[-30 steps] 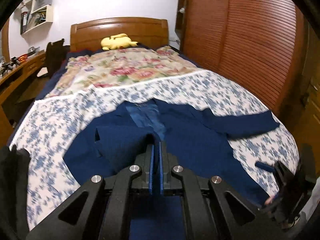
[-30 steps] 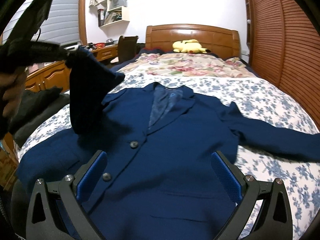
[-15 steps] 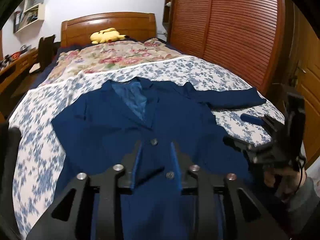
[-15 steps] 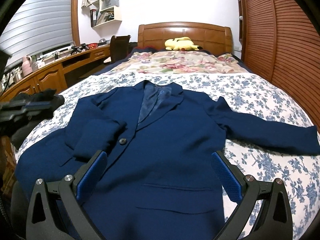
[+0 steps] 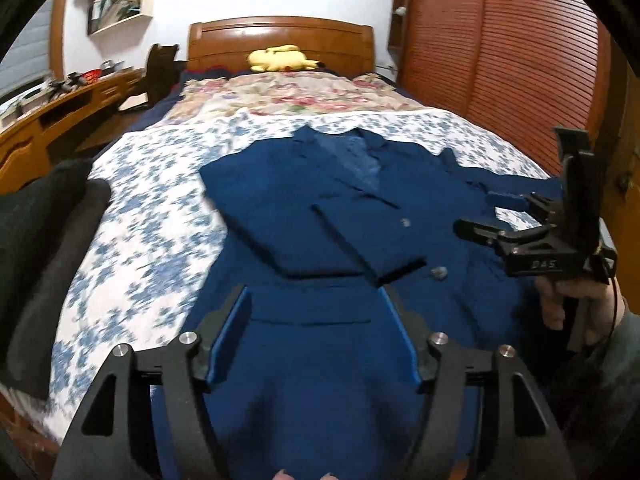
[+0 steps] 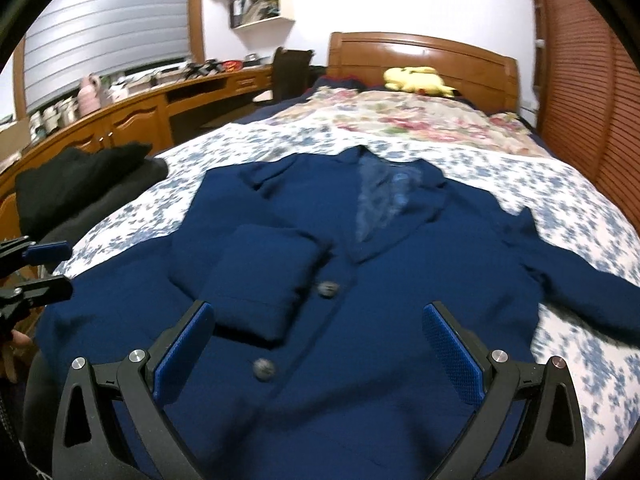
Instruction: Fold large clothes
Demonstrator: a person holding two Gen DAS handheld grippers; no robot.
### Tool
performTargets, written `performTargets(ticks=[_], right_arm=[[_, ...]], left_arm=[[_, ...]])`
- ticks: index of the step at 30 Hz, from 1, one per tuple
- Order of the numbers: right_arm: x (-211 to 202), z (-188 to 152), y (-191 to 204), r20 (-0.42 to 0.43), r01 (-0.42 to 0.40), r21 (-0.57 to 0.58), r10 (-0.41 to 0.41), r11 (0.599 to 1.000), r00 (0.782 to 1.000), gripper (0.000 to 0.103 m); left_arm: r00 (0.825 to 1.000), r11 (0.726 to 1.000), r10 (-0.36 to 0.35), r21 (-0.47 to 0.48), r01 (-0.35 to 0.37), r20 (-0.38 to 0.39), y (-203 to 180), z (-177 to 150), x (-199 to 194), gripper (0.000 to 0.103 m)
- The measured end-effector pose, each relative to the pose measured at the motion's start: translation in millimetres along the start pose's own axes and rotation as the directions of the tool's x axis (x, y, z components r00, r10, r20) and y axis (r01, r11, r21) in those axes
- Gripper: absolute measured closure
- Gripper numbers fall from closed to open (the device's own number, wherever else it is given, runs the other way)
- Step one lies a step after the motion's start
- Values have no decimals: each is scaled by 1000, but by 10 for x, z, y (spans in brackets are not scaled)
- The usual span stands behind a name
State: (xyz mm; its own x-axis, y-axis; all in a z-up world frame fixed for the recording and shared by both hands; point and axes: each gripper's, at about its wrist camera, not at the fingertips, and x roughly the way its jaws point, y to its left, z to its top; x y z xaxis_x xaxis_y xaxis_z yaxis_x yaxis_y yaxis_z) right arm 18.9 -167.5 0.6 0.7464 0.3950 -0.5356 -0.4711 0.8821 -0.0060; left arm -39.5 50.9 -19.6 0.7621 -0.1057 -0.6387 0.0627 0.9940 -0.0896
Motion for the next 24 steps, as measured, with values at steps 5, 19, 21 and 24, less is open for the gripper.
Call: performTargets(ticks=[5, 19, 21, 24], right_arm=[[356, 41, 196, -49, -39, -46, 37, 998, 998, 0], [853, 109, 204, -162, -67, -120, 47, 990, 986, 90], [839, 122, 126, -159, -68, -107, 50, 992, 986, 97], [727, 138, 13, -135, -61, -101, 47, 993, 990, 98]], left_arm=[[1000, 999, 24, -29, -24, 6, 231, -82, -100, 37], [993, 995, 99, -38, -97, 67, 374, -168, -250, 37], [991, 993, 116, -22, -115, 74, 323, -165, -241, 37], [988, 992, 127, 9, -128, 93, 229, -156, -226, 37]])
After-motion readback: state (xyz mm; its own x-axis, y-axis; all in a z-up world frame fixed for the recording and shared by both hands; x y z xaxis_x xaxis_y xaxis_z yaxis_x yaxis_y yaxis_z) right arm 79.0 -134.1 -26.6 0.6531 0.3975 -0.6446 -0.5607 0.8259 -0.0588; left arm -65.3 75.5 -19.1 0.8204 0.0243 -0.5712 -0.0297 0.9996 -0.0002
